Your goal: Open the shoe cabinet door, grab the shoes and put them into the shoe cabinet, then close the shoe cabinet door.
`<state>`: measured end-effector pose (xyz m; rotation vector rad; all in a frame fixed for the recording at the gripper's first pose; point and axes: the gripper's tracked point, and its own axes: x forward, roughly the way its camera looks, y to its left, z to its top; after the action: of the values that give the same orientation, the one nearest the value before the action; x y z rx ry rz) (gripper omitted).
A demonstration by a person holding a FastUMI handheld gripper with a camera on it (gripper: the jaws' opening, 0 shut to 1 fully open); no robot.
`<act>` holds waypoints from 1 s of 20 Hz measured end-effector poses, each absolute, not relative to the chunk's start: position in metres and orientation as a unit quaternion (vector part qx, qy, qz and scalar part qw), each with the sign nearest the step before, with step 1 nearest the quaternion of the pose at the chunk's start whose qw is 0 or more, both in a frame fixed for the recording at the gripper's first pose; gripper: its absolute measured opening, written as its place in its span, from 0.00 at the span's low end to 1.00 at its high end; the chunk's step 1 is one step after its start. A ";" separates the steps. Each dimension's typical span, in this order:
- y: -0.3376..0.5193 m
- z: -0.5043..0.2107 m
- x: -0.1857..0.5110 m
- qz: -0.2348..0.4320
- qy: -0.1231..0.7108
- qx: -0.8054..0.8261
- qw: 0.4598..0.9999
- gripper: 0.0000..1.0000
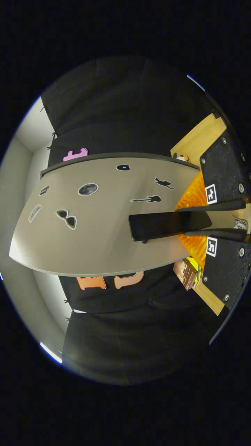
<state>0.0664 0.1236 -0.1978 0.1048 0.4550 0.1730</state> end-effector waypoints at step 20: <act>0.052 -0.199 0.052 -0.067 0.228 0.053 0.970 0.06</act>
<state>0.0520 0.0523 -0.1993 0.1068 0.4601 -0.1357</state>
